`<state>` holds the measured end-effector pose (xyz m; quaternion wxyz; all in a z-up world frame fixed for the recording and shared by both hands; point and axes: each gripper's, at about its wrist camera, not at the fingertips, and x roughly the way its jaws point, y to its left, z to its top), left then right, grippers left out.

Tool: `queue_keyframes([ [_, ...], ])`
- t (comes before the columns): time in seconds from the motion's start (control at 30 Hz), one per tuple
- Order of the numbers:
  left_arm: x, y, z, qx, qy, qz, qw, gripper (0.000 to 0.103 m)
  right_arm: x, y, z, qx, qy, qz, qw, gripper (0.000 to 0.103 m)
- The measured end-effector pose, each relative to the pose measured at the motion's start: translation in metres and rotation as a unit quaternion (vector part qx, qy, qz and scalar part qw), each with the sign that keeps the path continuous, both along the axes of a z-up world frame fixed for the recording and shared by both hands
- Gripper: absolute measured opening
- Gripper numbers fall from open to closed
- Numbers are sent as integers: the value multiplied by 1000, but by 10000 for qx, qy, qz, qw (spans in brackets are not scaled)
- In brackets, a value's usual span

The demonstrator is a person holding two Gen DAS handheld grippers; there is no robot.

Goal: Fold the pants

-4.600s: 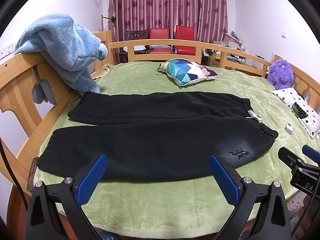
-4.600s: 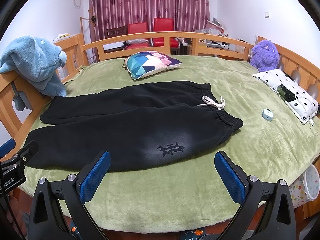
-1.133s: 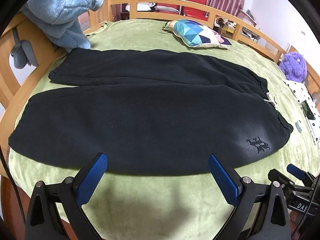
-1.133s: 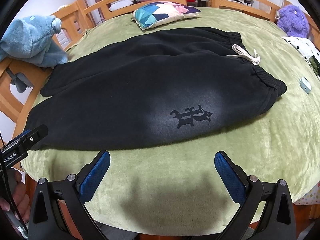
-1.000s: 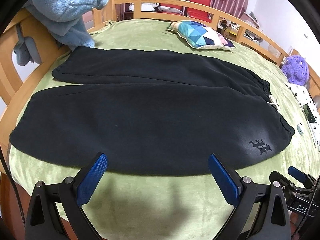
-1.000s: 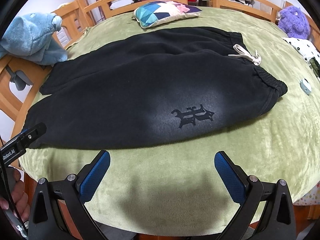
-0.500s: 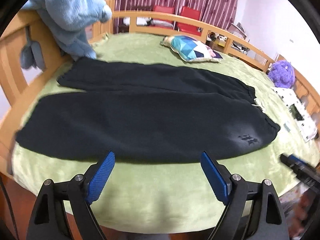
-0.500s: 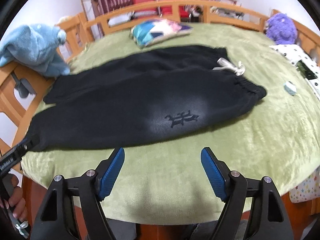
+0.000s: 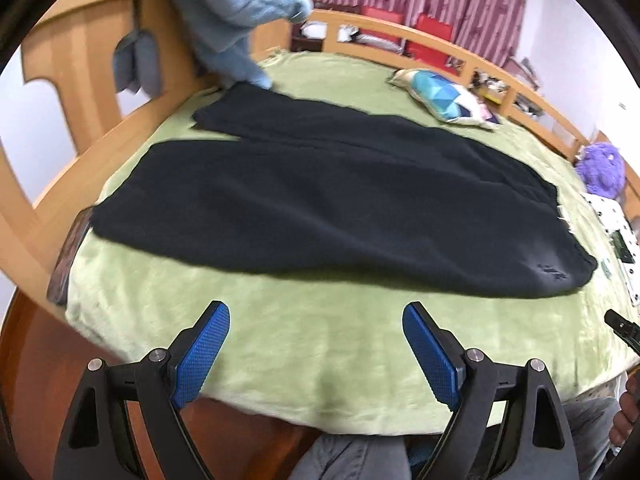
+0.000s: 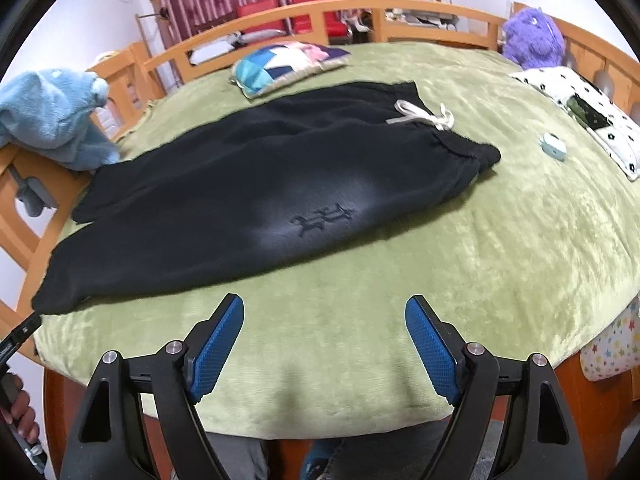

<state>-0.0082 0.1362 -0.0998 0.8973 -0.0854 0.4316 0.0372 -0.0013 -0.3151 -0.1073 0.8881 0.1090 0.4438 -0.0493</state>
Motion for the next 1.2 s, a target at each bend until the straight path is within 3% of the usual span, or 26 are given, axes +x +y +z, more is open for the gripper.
queue_keyframes([
  [0.37, 34, 35, -38, -492, 252, 332, 9979, 96, 39, -13, -32, 146, 61, -48, 9999, 88],
  [0.57, 61, 41, -59, -1018, 398, 391, 9932, 98, 65, -38, -53, 398, 141, -332, 9986, 88],
  [0.63, 68, 47, -68, -1281, 485, 470, 9894, 98, 71, -48, -59, 547, 142, -450, 9974, 88],
  [0.7, 70, 60, -75, -1814, 414, 617, 9806, 98, 79, -62, -66, 801, 160, -594, 9949, 88],
  [0.8, 74, 76, -82, -2167, 327, 846, 9720, 98, 89, -76, -76, 1123, 169, -788, 9904, 88],
  [0.93, 88, 80, -95, -2133, 403, 986, 9712, 96, 105, -87, -90, 1606, 161, -965, 9822, 88],
  [1.03, 94, 79, -97, -2043, 269, 1130, 9720, 96, 116, -85, -93, 1684, 42, -1022, 9804, 88],
  [1.07, 97, 78, -97, -2002, 226, 1191, 9722, 94, 121, -81, -93, 1624, 2, -978, 9819, 88],
  [1.1, 96, 80, -97, -1956, 209, 1257, 9724, 82, 128, -77, -93, 1538, 31, -908, 9839, 77],
  [1.13, 99, 80, -96, -1886, 187, 1352, 9725, 72, 133, -75, -93, 1529, 57, -826, 9848, 50],
  [1.2, 107, 83, -96, -1856, 258, 1397, 9723, 30, 145, -70, -93, 1478, 223, -746, 9859, 24],
])
